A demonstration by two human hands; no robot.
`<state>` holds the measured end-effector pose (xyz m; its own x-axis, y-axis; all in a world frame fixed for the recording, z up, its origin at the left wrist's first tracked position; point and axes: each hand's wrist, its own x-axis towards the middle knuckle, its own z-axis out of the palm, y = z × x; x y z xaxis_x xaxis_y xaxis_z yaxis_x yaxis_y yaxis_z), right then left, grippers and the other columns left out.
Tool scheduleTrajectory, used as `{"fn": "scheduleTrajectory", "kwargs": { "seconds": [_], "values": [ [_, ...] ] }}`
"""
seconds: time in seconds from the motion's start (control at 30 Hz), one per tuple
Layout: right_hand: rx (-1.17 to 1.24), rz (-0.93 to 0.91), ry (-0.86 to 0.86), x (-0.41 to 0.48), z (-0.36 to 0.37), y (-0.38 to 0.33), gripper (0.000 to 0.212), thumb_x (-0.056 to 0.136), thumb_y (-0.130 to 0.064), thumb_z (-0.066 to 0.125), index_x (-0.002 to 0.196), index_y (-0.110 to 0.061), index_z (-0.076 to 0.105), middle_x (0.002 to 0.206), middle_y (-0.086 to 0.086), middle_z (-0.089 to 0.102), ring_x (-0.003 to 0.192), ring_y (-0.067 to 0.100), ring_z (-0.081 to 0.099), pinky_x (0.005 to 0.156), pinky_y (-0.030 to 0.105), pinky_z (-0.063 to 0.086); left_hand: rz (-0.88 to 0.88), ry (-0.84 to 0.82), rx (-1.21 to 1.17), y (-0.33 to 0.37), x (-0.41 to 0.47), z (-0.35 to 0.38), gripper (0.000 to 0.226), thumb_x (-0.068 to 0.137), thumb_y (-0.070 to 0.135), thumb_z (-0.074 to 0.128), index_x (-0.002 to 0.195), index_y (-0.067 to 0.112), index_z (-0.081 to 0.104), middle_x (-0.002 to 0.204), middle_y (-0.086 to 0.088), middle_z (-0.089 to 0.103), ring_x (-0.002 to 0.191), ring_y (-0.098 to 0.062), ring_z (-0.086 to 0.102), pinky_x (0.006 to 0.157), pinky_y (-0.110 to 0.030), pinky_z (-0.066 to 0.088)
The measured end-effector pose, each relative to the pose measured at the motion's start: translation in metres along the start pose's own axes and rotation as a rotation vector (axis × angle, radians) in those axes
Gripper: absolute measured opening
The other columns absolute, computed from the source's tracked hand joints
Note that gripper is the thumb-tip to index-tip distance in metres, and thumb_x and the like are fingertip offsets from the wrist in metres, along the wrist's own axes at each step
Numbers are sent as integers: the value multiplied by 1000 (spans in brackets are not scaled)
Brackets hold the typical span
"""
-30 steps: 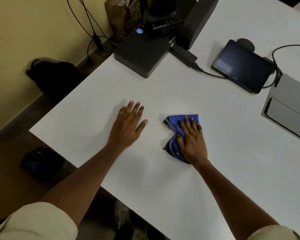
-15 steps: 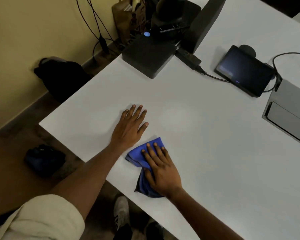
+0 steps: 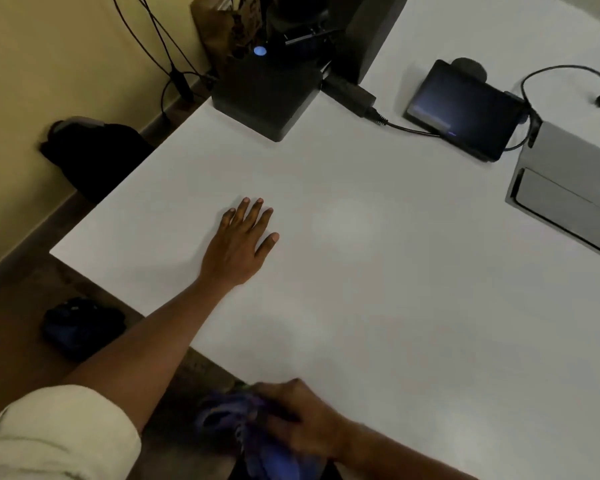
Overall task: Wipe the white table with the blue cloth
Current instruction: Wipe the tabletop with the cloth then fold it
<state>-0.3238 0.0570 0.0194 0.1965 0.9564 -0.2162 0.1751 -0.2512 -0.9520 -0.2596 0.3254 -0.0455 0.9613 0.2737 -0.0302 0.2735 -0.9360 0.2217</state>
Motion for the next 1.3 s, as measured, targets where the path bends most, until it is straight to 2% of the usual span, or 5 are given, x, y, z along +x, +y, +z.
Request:
{"fn": "scheduleTrajectory", "kwargs": {
  "seconds": [0.13,0.33,0.53,0.8,1.3],
  "values": [
    [747,361,552,-28,-91,-28,14,86,-10,64,77,-16,74,73,-3,71,70,9,65,79,32,49,-15,4,-9,3,-2,-1,67,105,56,17,159,18,31,169,-8,27,158,-29,18,128,-47,15],
    [1221,355,919,-74,-210,22,23,88,-39,66,100,-21,60,67,-5,65,63,11,68,60,24,58,2,46,28,3,-3,1,65,107,53,21,157,14,35,166,-11,34,157,-31,23,127,-48,19],
    [189,229,1054,-100,-244,66,28,96,-28,61,81,-5,56,71,8,52,69,19,49,66,35,42,17,117,26,3,1,5,63,106,49,27,154,10,40,162,-14,39,155,-33,27,126,-48,20],
    [-860,325,700,-89,-207,124,65,98,-54,45,153,-19,42,168,2,24,158,20,13,128,43,10,14,91,41,5,4,6,69,104,55,26,155,9,38,163,-15,38,155,-34,26,126,-48,18],
    [-932,393,648,-88,-208,127,65,102,-50,38,161,-25,24,170,1,14,158,21,6,127,50,10,-47,69,-16,36,-29,13,71,103,57,31,158,12,33,166,-12,33,156,-31,24,126,-50,21]
  ]
}}
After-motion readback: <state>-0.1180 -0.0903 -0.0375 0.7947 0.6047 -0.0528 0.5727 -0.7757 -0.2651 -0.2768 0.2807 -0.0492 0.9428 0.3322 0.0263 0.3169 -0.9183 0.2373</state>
